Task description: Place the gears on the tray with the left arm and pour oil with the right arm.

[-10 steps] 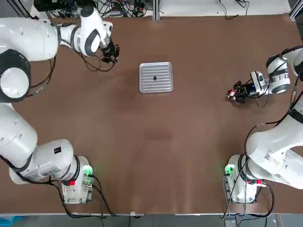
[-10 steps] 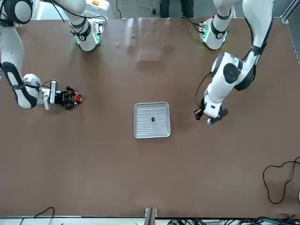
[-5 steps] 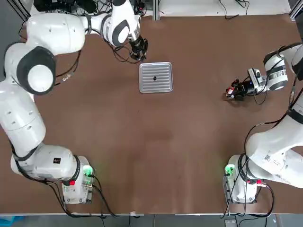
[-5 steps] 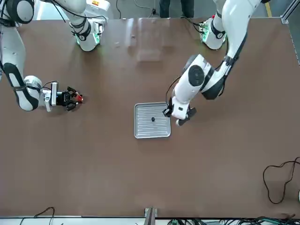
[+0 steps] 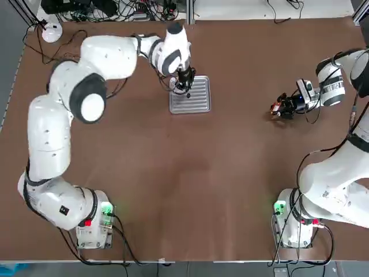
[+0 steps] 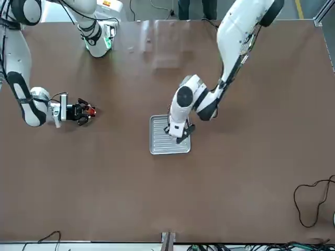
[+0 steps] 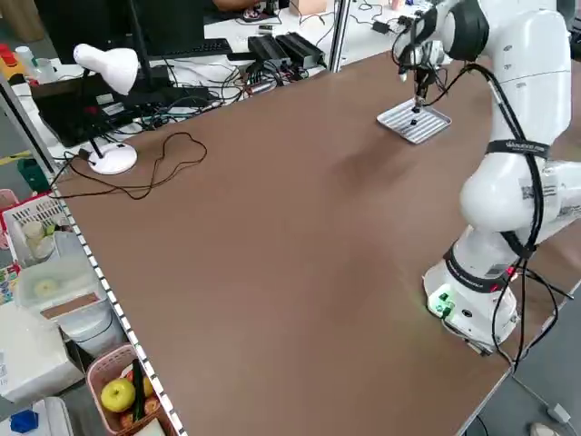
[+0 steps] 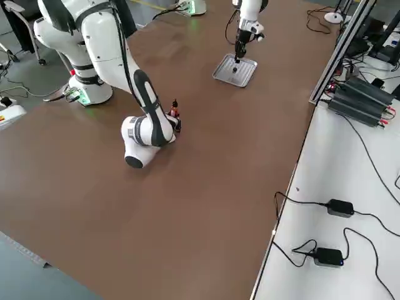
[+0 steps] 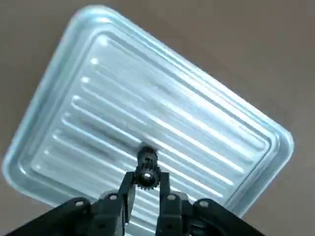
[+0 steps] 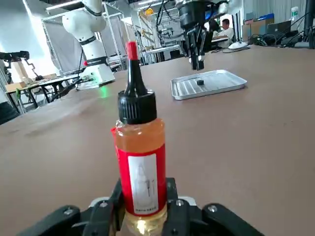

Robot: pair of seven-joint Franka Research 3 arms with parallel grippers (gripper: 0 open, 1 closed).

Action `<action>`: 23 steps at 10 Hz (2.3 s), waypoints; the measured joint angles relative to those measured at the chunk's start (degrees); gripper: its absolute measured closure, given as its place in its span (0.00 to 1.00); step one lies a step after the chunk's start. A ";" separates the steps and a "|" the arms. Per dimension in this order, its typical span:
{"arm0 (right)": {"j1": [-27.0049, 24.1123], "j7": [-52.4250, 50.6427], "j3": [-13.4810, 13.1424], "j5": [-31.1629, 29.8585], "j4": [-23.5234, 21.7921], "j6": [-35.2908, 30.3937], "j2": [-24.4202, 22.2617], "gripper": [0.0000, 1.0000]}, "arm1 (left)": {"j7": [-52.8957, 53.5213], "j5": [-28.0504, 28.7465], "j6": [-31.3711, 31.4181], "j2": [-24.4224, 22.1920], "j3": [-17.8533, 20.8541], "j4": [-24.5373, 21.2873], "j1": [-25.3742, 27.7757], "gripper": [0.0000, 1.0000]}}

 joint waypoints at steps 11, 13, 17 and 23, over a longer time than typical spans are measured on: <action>7.99 5.69 0.01 7.14 -1.30 0.06 -3.82 0.65 | 0.04 0.03 -6.81 -3.67 0.69 5.57 3.18 0.13; 9.15 7.39 0.03 8.68 -1.38 0.00 -4.12 0.65 | 0.51 0.11 -18.83 -13.66 0.76 6.01 9.69 0.00; 17.60 10.60 0.14 19.43 -3.09 0.41 -5.19 0.65 | 19.26 0.13 -36.34 -24.91 0.88 5.10 22.93 0.00; 31.25 13.31 0.20 37.08 -6.71 6.62 -8.37 0.65 | 58.85 -8.01 -46.43 -34.13 0.83 1.07 42.31 0.00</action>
